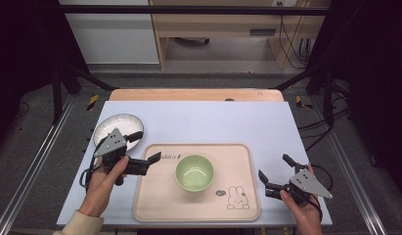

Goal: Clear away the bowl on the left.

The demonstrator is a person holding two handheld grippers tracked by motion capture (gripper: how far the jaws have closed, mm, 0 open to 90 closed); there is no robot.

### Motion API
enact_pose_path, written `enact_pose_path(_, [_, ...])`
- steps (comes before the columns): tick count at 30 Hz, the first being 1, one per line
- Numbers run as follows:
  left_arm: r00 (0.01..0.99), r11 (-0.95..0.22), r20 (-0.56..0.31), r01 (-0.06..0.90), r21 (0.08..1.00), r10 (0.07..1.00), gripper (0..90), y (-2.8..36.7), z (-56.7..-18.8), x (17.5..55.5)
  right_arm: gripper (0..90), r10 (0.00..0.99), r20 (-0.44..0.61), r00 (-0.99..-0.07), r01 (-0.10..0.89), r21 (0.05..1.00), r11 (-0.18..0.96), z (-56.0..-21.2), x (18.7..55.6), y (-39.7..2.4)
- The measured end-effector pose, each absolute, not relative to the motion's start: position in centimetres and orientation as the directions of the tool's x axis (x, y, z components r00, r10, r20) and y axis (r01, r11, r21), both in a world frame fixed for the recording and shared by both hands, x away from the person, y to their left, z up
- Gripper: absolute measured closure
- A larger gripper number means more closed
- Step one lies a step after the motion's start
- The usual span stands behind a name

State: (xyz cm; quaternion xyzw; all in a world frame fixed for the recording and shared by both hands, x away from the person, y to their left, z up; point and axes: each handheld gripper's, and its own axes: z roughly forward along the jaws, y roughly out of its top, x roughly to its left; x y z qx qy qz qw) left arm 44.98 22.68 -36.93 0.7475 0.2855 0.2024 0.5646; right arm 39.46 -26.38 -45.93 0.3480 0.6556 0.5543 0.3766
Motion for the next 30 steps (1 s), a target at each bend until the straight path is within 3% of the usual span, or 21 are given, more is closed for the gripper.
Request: enact_pose_path(30, [0.676,-0.111,-0.065,0.214,0.97,0.734,3.9,28.7,-39.6,45.3,4.1,0.873,-0.108,-0.476,0.047,0.988,0.148,-46.0,39.4,-26.3])
